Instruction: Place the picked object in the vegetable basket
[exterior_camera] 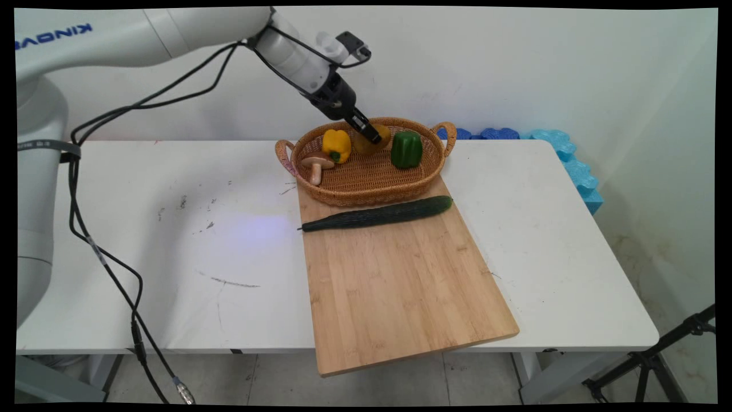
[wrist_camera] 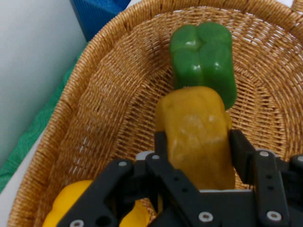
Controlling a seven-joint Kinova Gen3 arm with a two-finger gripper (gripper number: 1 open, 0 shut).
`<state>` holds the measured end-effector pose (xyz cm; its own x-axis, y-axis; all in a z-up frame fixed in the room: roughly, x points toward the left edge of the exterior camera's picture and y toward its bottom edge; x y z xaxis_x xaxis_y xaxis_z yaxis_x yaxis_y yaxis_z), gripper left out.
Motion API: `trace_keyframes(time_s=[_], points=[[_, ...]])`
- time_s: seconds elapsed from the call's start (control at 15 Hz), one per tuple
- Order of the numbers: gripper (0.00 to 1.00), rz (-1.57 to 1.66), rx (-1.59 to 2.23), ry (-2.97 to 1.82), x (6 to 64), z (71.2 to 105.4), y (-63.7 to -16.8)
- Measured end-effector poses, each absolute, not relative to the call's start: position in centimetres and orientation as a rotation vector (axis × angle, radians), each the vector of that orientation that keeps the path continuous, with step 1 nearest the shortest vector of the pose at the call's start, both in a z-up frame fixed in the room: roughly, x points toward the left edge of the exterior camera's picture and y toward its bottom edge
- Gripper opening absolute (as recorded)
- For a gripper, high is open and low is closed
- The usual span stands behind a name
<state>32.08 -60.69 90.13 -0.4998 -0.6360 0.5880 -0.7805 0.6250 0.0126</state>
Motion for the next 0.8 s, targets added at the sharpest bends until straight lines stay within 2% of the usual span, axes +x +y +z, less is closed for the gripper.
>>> trace_keyframes(time_s=[0.8], points=[[0.0,0.328,1.138,-2.292,31.2,85.9,-62.4]])
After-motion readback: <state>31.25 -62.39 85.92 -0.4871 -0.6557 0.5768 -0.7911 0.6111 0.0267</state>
